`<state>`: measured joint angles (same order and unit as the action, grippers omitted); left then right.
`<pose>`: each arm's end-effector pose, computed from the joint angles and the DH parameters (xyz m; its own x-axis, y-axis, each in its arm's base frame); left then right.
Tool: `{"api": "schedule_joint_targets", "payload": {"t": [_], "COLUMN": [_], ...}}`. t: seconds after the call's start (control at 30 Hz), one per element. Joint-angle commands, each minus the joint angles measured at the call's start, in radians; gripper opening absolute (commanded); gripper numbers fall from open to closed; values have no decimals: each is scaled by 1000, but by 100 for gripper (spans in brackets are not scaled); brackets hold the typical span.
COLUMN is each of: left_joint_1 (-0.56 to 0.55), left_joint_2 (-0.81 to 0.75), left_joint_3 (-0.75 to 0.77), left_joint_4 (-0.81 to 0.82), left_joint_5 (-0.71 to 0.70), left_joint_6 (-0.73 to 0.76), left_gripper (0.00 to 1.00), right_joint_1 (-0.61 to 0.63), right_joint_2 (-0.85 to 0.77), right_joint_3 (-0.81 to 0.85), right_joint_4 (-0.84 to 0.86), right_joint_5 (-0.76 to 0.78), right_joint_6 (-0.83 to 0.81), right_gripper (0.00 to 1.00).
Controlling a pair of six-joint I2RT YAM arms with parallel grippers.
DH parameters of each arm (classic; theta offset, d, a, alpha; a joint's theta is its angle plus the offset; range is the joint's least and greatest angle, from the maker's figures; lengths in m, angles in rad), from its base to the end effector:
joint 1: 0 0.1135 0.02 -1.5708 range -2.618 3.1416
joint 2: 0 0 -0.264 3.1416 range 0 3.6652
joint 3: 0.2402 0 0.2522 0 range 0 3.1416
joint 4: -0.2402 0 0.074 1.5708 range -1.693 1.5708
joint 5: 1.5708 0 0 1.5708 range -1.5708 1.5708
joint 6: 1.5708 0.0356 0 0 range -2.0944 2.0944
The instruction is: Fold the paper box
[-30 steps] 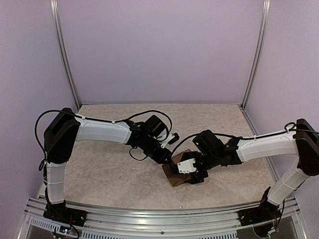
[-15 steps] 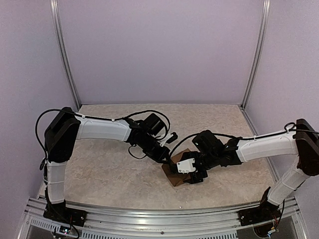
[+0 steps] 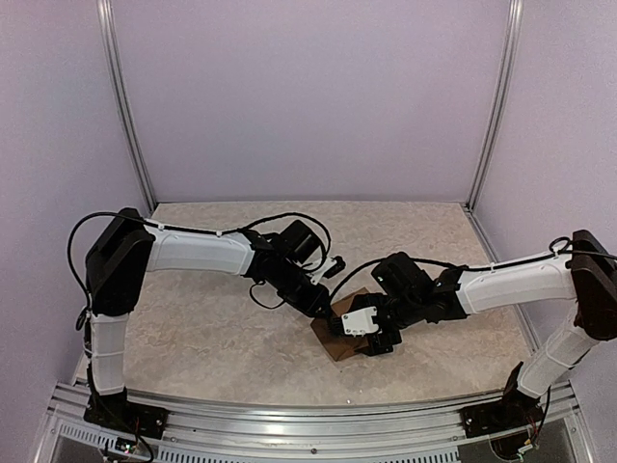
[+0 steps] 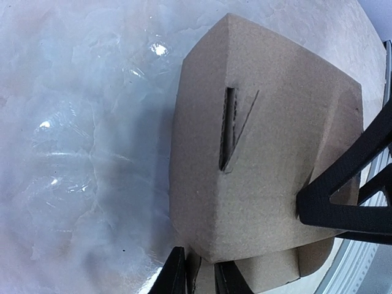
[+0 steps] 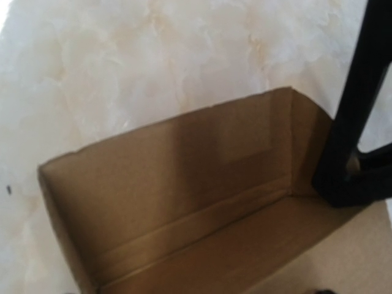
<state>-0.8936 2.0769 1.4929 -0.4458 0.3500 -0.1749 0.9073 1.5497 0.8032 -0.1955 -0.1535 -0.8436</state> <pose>0.2667 -0.3511 0.1673 -0.6756 0.5794 -0.4560 0.7364 0.5604 -0.3791 0.1800 0.2391 0.1668 0.2919 -0.8253 -0.4834 -0.9265 -0.1185 -0.3572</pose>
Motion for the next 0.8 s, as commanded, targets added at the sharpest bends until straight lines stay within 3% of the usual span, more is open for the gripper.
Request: {"api": "schedule_joint_targets", "payload": {"t": [0.0, 0.33, 0.5, 0.77], "left_joint_1": [-18, -38, -49, -74], "left_joint_2": [-53, -205, -254, -231], "left_joint_3": [-14, -160, -302, -403], "left_joint_4": [27, 13, 73, 258], "left_joint_5": [-29, -181, -173, -234], "left_joint_6": [18, 7, -17, -6], "left_gripper": [17, 26, 26, 23], "right_joint_1": [-5, -6, -5, -5], "right_joint_2": [67, 79, 85, 94], "right_joint_3": [-41, -40, -38, -34], "right_joint_4": [-169, -173, -173, -174], "right_joint_5": [16, 11, 9, 6], "right_joint_6": [37, 34, 31, 31], "right_gripper": [82, 82, 83, 83]}}
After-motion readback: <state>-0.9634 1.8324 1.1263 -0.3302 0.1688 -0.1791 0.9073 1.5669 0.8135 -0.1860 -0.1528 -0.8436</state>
